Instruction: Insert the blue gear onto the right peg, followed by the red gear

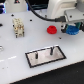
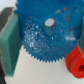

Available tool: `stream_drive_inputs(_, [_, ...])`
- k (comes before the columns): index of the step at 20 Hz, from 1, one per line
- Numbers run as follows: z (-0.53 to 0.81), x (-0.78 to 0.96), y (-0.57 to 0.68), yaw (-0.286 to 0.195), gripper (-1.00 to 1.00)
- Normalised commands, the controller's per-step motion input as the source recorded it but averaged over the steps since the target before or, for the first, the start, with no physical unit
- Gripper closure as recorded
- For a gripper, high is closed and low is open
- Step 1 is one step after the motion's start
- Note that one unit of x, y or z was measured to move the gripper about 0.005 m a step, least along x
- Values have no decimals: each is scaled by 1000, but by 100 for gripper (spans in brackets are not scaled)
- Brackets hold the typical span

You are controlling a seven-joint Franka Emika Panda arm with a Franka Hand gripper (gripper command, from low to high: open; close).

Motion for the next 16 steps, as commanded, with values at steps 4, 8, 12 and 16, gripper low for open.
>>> stream_drive_inputs(4, [474, 499, -369, 0, 100])
stream_drive_inputs(8, [374, 487, -410, 0, 100])
stream_drive_inputs(12, [286, 507, -430, 0, 100])
stream_drive_inputs(16, [211, 510, -430, 0, 100])
